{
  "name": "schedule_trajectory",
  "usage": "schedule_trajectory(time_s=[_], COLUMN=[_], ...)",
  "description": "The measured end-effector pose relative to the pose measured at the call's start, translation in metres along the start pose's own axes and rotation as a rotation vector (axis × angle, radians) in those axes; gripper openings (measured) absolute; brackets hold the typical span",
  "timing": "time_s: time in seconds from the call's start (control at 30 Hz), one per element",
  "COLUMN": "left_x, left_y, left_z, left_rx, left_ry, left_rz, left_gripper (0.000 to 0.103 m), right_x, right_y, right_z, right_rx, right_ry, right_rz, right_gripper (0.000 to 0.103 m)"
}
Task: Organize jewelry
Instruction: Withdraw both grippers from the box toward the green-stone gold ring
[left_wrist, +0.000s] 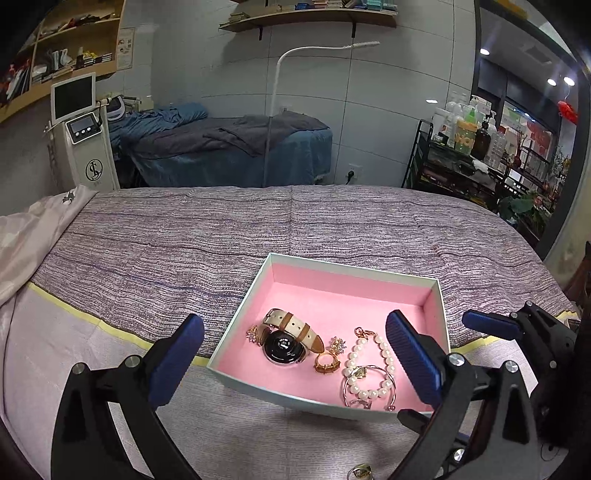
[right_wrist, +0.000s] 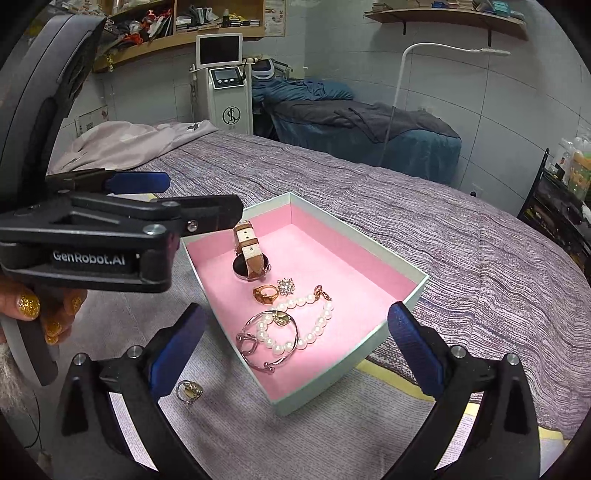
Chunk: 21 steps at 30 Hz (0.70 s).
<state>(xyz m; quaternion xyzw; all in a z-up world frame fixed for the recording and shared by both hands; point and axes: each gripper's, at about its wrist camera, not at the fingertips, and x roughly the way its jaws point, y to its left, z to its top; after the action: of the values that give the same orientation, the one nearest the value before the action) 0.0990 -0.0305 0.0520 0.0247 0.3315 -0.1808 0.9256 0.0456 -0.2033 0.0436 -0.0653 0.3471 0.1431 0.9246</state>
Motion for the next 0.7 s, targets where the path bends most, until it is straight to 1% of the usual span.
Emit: schedule_trajectory(time_s=[0.1,0.4,0.53,0.7], left_x=[-0.007,-0.028,-0.032,-0.033], left_y=[0.003,0.009,0.011,0.015], left_z=[-0.006,-0.029,-0.045,-0.066], left_rx=[-0.013,-0.049,-0.054,-0.072], left_ry=[0.002,0.007,0.028,0.074], left_rz=[-0.004,-0.022,-0.033,-0.042], left_gripper=[0.097,0.097,0.097,0.097], right_x=[-0.007,-0.03,-0.034,-0.04], right_y=[0.0,0.003,0.003,-0.001], right_z=[-0.003,-0.015,-0.024,-0.04], right_rx=[0.011,0.035,0.038,0.043], right_ry=[-0.01,-0.031,-0.014,0.011], right_rz=[-0.006,0.018,0.023,0.021], right_gripper=[0.098,0.098,0.098,0.098])
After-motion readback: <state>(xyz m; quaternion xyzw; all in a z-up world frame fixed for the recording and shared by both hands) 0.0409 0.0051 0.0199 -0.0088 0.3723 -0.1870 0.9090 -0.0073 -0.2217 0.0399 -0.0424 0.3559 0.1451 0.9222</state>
